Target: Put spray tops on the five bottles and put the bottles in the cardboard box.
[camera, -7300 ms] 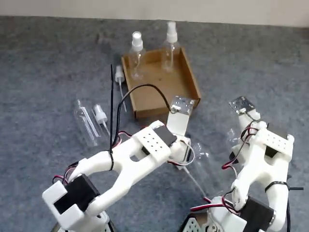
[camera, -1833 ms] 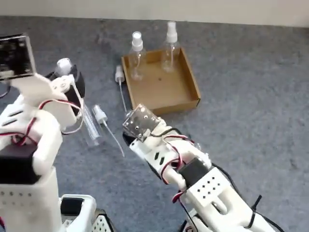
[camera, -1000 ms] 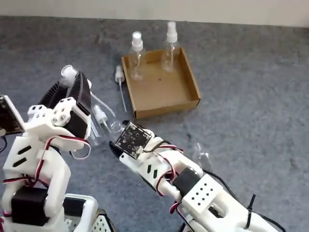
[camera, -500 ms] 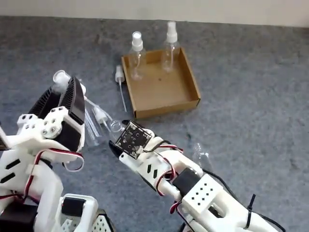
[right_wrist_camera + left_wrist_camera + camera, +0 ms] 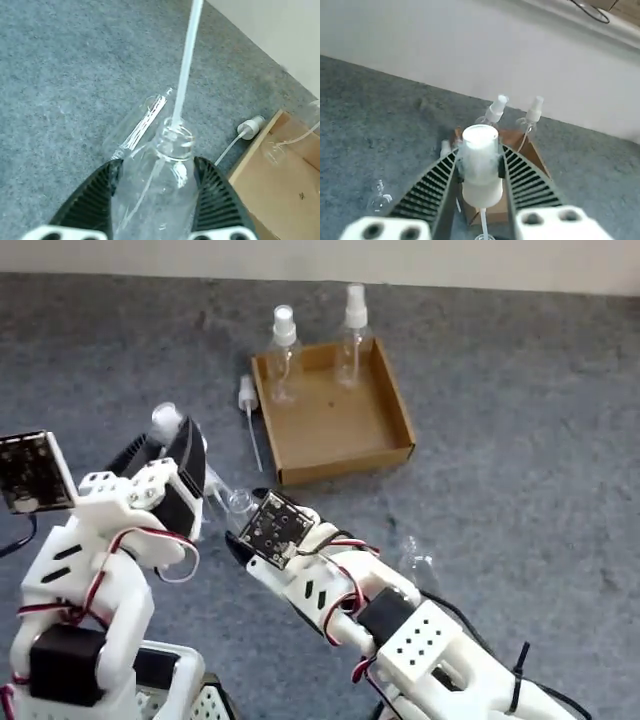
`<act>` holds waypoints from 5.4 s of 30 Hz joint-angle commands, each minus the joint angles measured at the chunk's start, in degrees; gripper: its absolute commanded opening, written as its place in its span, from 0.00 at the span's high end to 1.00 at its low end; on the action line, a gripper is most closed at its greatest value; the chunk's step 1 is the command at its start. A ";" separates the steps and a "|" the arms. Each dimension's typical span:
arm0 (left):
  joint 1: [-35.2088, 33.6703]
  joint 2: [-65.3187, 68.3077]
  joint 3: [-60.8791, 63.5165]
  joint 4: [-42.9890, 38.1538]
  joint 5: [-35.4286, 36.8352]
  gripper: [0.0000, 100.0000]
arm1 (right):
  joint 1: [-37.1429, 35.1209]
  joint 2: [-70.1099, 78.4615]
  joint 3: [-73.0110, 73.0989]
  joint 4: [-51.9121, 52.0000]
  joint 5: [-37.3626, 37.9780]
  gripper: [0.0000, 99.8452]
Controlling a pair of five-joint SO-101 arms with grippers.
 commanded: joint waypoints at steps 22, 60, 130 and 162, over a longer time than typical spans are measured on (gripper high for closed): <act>8.48 0.04 23.96 -5.27 -5.63 0.99 | 5.49 -1.63 -0.84 -1.36 -13.36 1.00; 19.12 0.13 23.52 -5.19 -12.40 0.98 | 6.11 -1.71 -0.84 -1.27 -9.85 1.00; 6.73 -16.22 35.30 -13.63 -25.49 0.74 | 13.05 16.22 -54.73 43.65 -4.75 1.00; -4.26 -16.31 37.32 -17.58 -23.03 0.99 | 23.69 55.96 -50.51 -8.66 -5.01 1.00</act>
